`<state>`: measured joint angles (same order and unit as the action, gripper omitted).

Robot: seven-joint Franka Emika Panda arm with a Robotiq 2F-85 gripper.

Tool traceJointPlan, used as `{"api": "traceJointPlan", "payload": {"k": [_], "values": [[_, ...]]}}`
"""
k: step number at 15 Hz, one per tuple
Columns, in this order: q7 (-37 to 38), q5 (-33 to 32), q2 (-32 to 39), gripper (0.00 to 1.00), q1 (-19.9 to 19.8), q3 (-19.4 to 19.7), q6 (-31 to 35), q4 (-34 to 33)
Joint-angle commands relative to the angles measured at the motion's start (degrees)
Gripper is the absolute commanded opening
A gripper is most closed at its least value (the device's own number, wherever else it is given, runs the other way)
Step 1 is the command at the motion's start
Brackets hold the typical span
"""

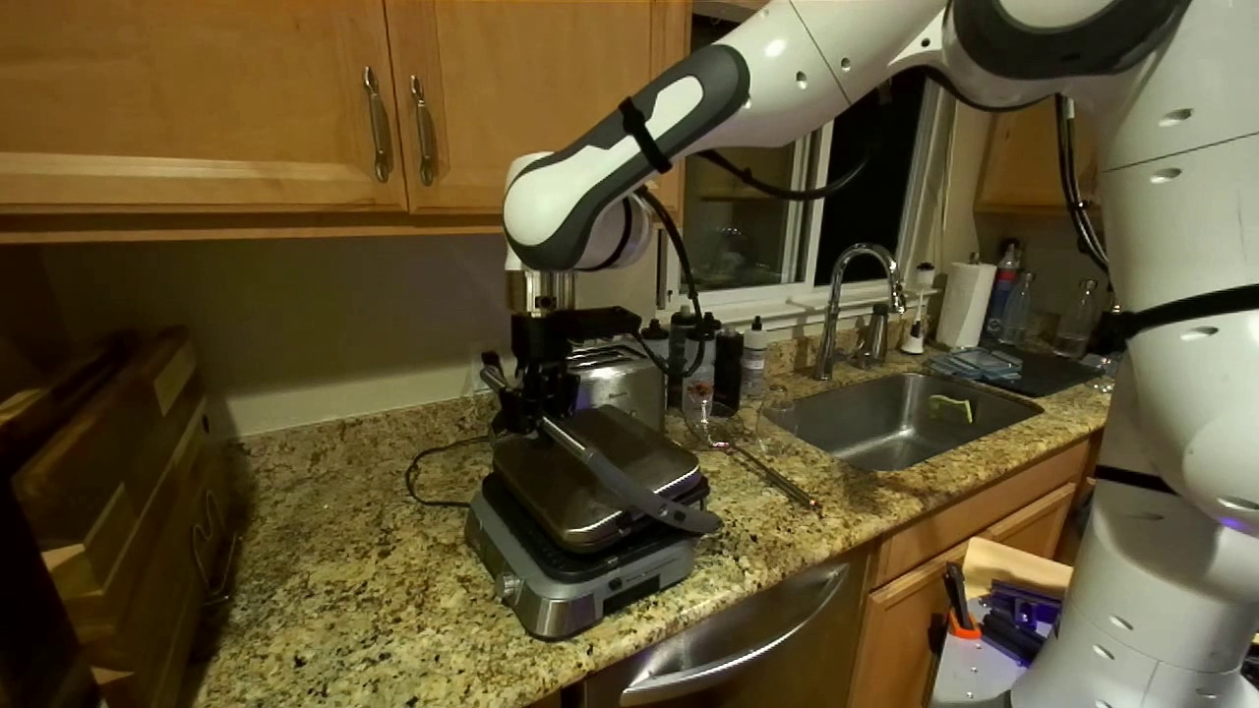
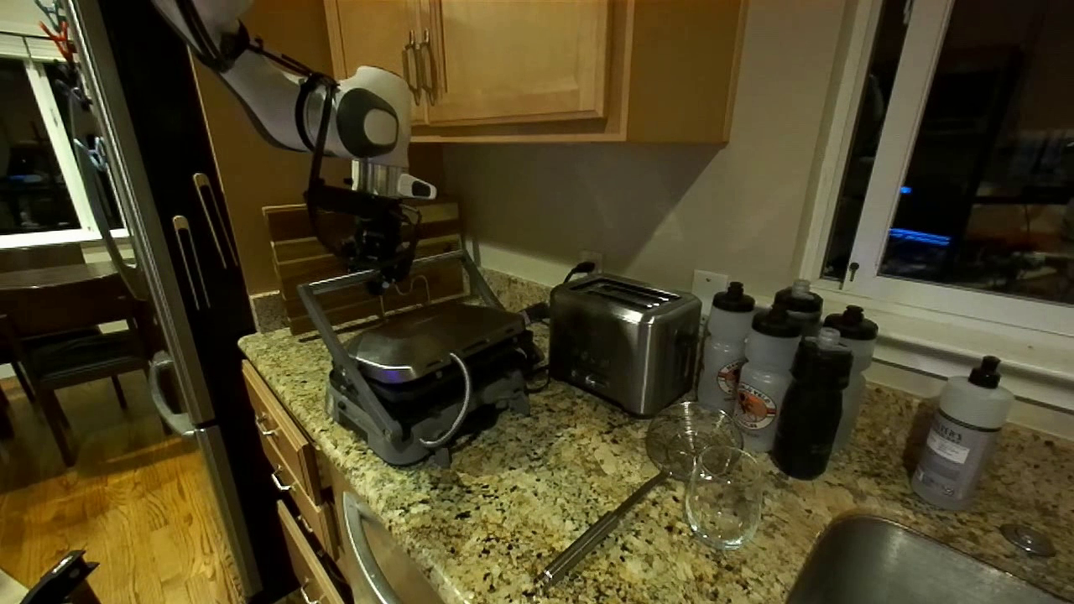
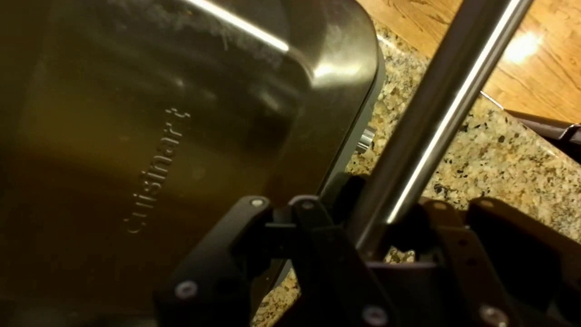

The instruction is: Close the toaster.

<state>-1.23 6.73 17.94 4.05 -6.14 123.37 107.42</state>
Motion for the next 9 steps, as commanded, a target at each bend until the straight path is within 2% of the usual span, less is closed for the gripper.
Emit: {"api": "traceJointPlan", "payload": {"k": [1,9], "values": [[0.7,-0.3,1.9,0.04,0.9,-0.1,-0.4,-2.7],[0.6,-1.7,7.5,0.04,3.0,-0.7,-0.7,-6.8]]}}
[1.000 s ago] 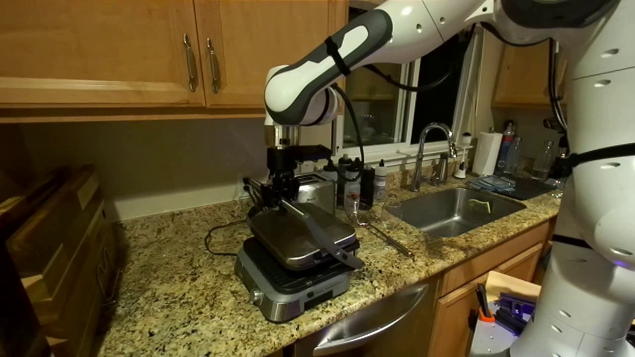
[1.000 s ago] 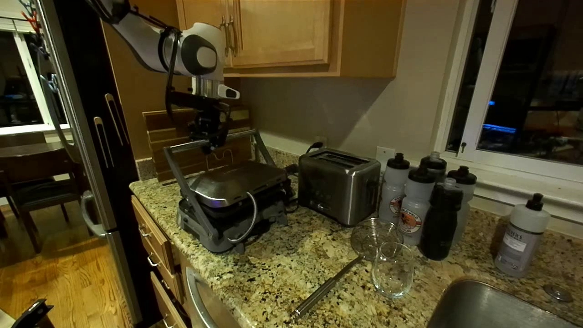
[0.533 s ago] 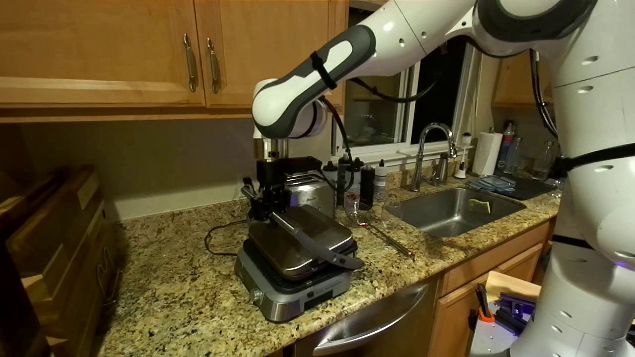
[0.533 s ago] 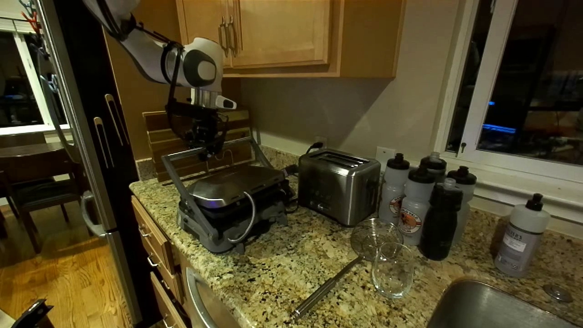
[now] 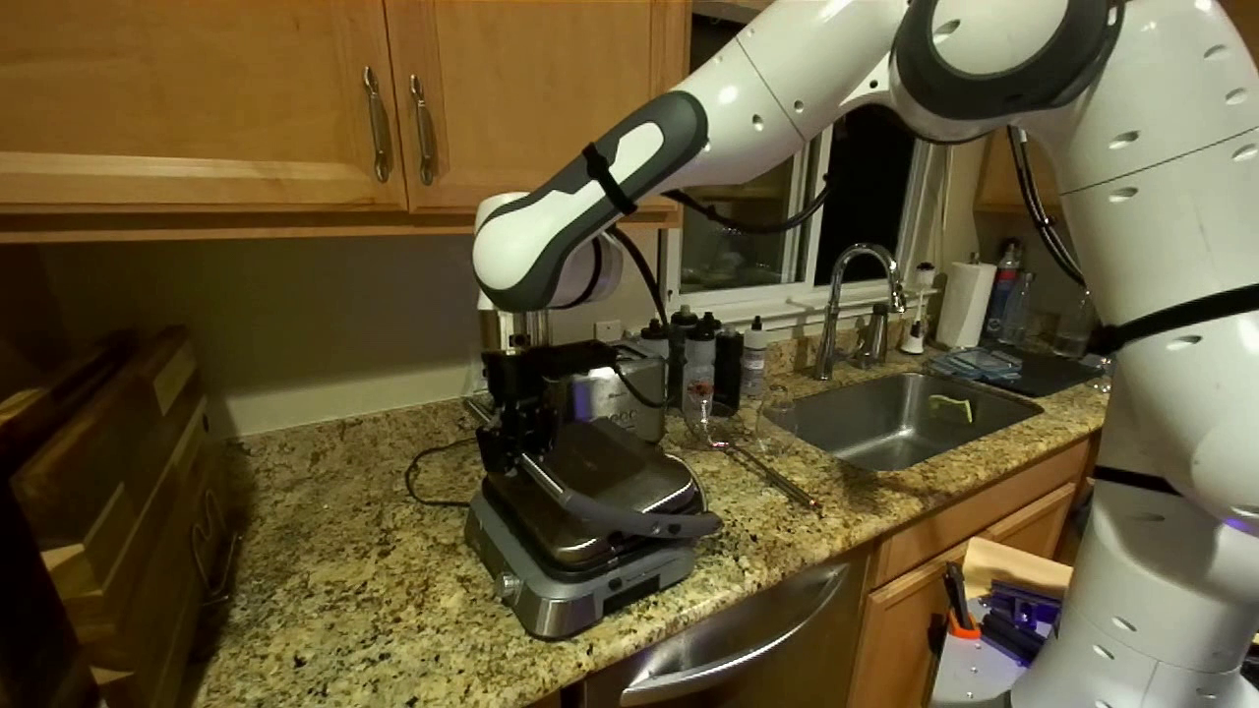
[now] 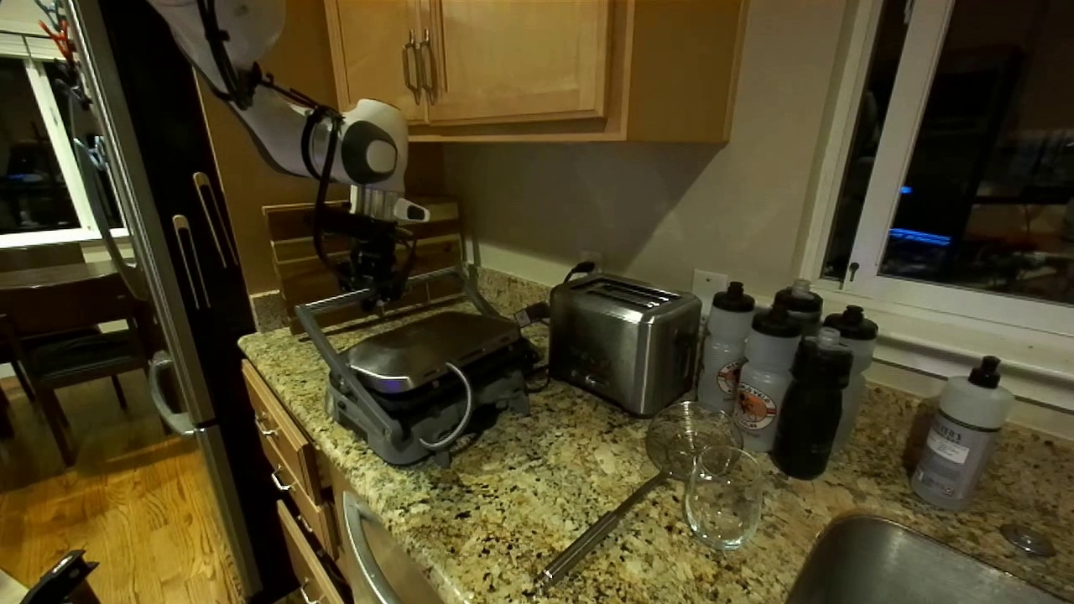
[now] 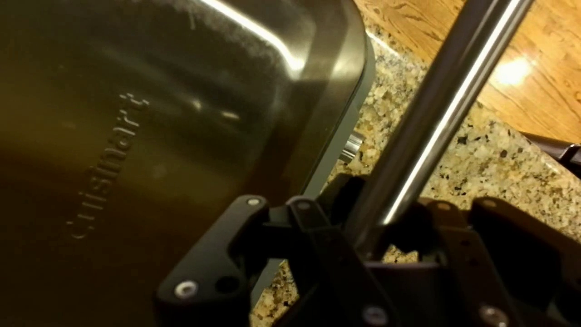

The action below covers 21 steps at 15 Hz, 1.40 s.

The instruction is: Close the toaster.

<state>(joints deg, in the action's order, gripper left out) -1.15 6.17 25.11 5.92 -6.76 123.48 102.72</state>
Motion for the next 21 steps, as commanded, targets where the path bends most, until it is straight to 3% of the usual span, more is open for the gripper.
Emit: {"api": "traceJointPlan", "payload": {"k": [1,11,12,13,15,21], "values": [[0.4,-1.4,0.8,0.04,1.3,-0.1,-0.8,-2.6],[-0.6,-1.6,1.9,0.04,1.1,-0.2,-0.3,-3.7],[-1.3,-1.2,1.9,0.35,0.8,-0.5,-1.2,-3.9],[-1.4,-1.3,1.7,0.36,0.8,-0.4,-1.1,-3.7],[-1.8,-1.8,1.2,0.47,0.8,-0.3,-2.8,-3.9],[-0.1,-2.9,-1.8,0.86,1.3,0.5,-5.9,-5.1]]}}
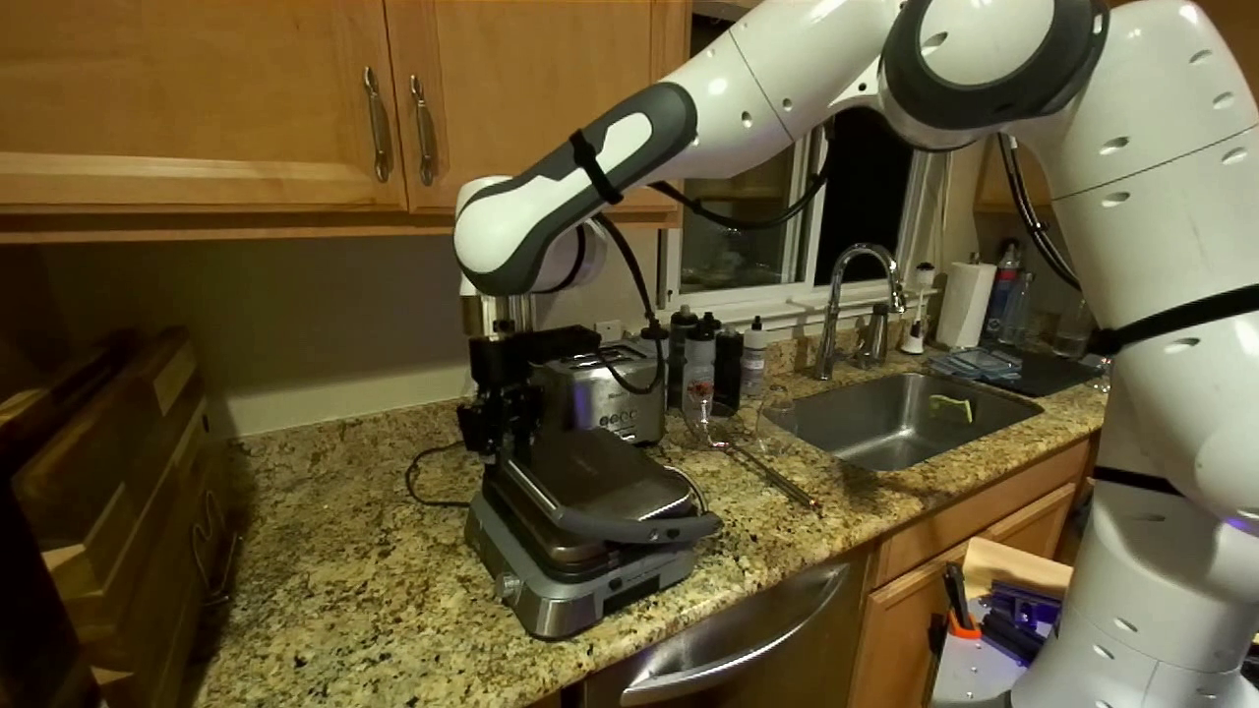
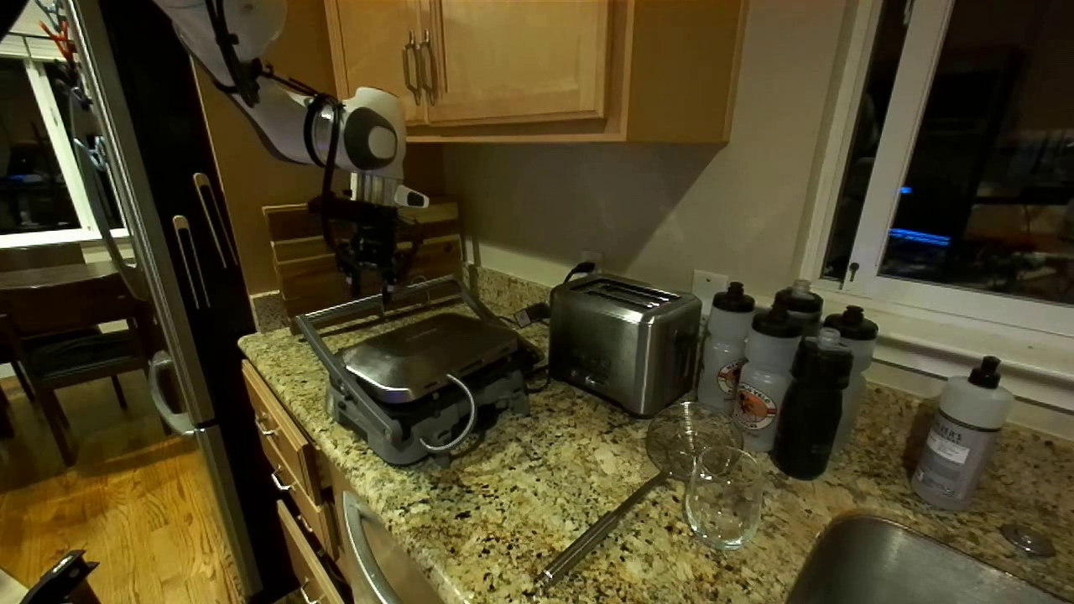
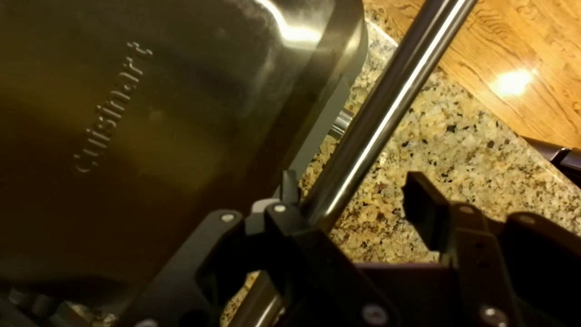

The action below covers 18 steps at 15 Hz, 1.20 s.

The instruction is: Close the toaster.

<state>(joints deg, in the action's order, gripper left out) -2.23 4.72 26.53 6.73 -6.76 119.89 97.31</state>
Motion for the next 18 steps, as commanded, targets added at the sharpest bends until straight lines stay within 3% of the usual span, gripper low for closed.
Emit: {"api": "traceJointPlan", "payload": {"k": [1,3,8,13,14,18], "values": [[1.0,-1.7,-4.0,0.92,0.5,0.5,-2.8,0.2],[0.4,-2.2,-6.1,1.00,0.3,0.5,-4.5,0.3],[0.5,-4.7,-14.3,1.00,-0.6,1.7,-11.6,3.3],[1.7,-3.6,-22.4,1.00,-2.6,3.6,-13.5,8.6],[0.4,-4.0,-17.4,1.00,-2.1,3.0,-13.4,3.4],[0.5,-4.0,-20.3,1.00,-2.9,3.5,-13.4,6.1]]}}
